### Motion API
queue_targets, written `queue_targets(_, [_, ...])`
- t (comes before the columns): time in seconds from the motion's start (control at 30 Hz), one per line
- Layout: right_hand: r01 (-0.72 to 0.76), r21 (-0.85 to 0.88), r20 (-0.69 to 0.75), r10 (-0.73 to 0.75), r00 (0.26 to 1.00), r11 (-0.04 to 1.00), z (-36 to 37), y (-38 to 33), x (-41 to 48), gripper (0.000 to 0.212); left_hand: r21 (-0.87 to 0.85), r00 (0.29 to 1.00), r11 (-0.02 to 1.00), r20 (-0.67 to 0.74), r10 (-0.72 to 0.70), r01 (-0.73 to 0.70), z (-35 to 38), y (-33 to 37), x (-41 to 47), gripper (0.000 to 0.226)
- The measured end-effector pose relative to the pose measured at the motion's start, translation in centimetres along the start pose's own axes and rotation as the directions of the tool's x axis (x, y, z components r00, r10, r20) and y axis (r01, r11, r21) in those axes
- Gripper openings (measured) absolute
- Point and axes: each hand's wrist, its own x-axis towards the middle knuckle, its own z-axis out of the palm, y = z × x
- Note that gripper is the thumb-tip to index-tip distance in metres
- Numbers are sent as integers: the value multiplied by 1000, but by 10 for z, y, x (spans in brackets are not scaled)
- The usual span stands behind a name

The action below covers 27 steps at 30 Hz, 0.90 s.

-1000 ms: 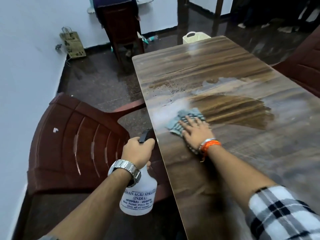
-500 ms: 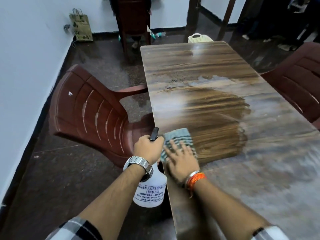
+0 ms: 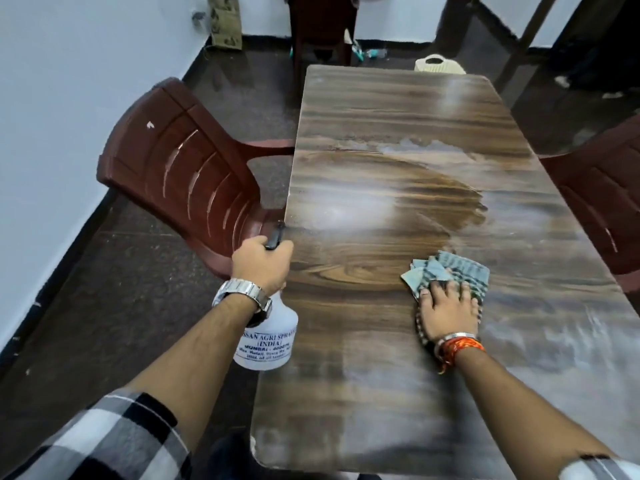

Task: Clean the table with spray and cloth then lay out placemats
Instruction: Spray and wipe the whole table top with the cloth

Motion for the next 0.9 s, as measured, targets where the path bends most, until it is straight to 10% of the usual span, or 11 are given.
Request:
queue_targets(0.17, [174,21,18,-175,984,984,7,-48,-36,54,-35,998,998,-13,-56,56,3,9,-37,18])
queue_targets(0.43, [802,131,186,-809,558,583,40,-138,-174,58,-23,985,994,-132,-108,105,-12,-10,-65,35])
queue_targets(0.67, [302,83,4,-303,953,950,36,-21,-151,56,-52,987,988,-60,-147,144,-14,-27,-94,21])
queue_targets(0.77, [65,115,-7,-65,998,991,33,-18,-166,57,-48,990,990,-34,-137,135,-18,-32,-110,18])
queue_targets(0.9, [413,112,80,-423,903,904,49,-88,-241,62,-33,992,992,-25,-121,120,-26,-50,-130,21])
